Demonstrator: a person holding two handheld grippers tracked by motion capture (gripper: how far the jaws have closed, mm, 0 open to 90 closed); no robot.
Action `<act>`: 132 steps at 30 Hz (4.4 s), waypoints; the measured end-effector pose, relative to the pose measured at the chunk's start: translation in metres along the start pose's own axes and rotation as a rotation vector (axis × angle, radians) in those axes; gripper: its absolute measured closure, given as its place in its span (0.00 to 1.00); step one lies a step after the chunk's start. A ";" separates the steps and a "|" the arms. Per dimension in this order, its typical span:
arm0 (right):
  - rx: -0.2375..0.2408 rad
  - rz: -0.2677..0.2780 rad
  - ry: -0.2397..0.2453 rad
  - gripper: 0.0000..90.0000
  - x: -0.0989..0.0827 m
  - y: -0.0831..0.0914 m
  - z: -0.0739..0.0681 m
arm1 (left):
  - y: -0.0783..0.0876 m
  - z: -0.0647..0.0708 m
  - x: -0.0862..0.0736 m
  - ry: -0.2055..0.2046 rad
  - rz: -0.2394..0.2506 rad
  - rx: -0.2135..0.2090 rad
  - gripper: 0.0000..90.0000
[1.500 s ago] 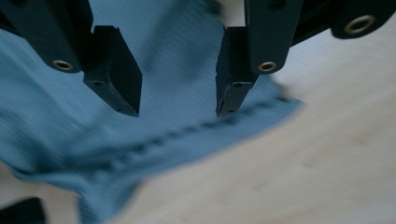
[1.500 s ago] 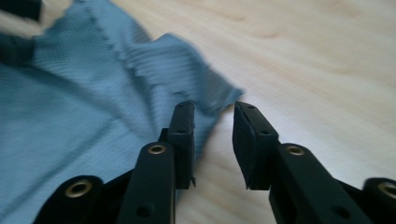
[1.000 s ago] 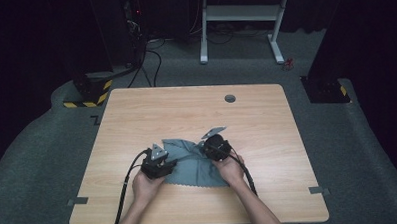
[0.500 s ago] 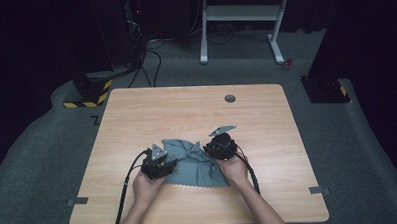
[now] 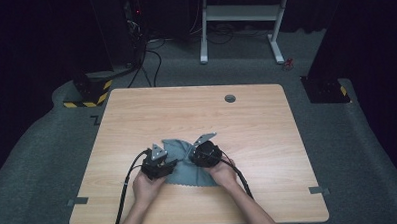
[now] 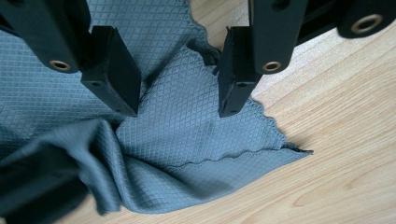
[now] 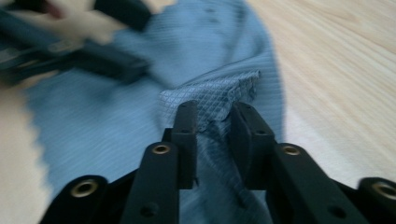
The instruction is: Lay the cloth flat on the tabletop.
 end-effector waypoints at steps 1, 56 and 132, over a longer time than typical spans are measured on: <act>0.012 0.001 0.017 0.82 -0.002 0.004 -0.003 | 0.000 0.000 0.000 0.000 0.000 0.000 0.55; -0.274 0.003 -0.171 0.81 -0.068 0.061 0.064 | 0.001 -0.001 0.000 -0.023 0.006 0.032 0.52; -0.103 0.017 0.022 0.89 -0.128 0.111 -0.031 | 0.059 0.058 -0.036 -0.194 -0.063 -0.212 0.75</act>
Point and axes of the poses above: each handheld gripper's, and its own axes: y roughly backward along the jaws, x roughly out of its top, z roughly to its right, the point moved 10 cm from there along -y, roughly forward along the jaws, and after that the axes turned 9 degrees about y, right-handed, at the moved point
